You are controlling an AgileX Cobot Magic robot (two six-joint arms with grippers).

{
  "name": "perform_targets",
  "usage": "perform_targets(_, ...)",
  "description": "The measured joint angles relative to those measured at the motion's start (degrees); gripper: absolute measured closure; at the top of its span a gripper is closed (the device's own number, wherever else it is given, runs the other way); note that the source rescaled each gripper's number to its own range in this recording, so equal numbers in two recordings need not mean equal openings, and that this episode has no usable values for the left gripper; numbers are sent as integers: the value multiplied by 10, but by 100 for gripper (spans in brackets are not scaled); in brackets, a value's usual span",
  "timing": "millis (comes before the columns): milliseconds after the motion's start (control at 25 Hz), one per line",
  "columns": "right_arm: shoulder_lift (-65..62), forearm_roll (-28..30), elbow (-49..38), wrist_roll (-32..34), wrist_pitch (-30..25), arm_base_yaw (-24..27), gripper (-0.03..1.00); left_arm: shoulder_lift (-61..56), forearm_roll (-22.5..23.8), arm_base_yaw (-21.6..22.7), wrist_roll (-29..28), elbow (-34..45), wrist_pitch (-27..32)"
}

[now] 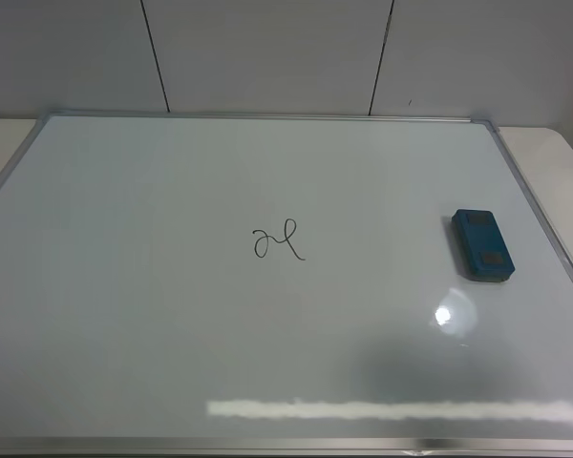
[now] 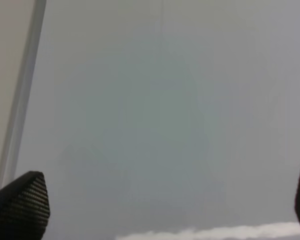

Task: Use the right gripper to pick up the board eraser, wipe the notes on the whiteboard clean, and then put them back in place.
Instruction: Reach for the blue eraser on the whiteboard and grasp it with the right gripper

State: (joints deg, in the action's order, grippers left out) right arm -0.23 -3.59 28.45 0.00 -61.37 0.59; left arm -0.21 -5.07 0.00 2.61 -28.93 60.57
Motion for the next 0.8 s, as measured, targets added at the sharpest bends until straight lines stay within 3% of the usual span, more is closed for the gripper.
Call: perform_targets(800,0,0,0,0,0,0,-3,0,0,0,0,0,0)
